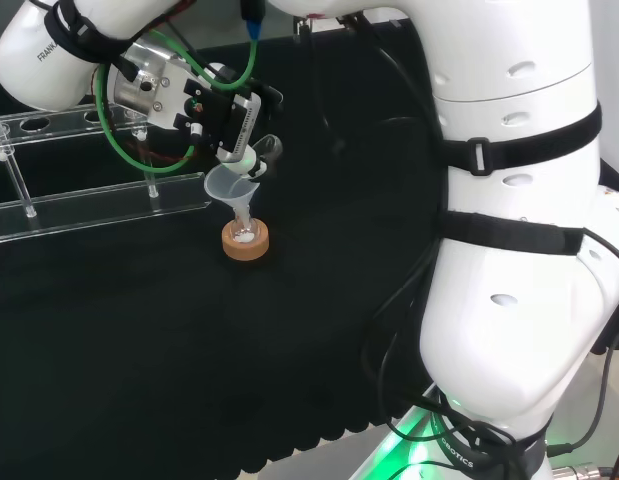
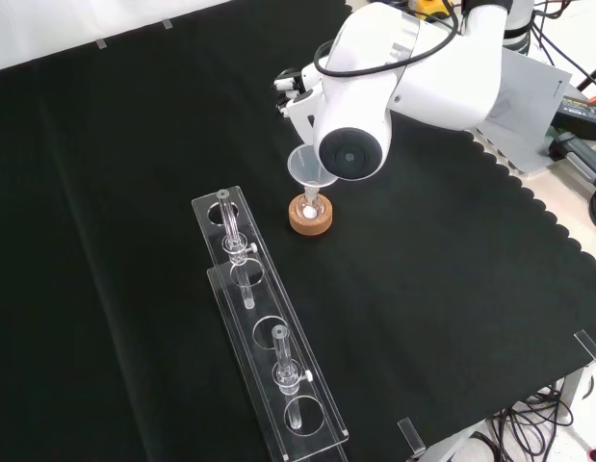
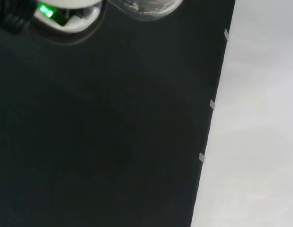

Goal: Pour all the NaCl from the weighing funnel into the round-bottom flask.

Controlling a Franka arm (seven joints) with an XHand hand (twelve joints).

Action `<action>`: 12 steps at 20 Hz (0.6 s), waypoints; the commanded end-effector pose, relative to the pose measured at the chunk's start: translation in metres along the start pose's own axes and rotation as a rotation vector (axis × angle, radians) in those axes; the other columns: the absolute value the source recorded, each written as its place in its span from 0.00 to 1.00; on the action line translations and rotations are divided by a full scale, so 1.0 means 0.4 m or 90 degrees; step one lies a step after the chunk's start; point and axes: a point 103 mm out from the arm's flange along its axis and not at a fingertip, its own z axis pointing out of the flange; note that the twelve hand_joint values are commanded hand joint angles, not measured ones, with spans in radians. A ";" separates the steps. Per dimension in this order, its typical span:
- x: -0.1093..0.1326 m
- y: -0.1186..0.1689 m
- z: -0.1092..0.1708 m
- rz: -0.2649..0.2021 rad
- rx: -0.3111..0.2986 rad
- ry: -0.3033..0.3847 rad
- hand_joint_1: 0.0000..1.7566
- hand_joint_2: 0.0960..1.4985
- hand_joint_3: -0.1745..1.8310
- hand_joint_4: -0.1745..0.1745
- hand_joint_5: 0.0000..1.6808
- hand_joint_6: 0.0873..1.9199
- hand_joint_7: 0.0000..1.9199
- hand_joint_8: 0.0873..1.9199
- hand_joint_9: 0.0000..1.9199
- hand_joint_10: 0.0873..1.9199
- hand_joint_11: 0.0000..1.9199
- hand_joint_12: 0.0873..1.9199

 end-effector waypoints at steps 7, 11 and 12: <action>-0.002 -0.007 -0.013 0.009 0.007 -0.021 0.62 0.41 0.45 1.00 0.69 0.44 0.30 0.31 0.50 0.15 0.38 0.56; 0.005 -0.010 -0.016 0.009 0.007 -0.032 0.62 0.41 0.45 1.00 0.69 0.44 0.30 0.31 0.50 0.15 0.38 0.55; 0.005 -0.010 -0.017 0.010 0.007 -0.034 0.62 0.41 0.45 1.00 0.69 0.44 0.30 0.31 0.50 0.15 0.38 0.55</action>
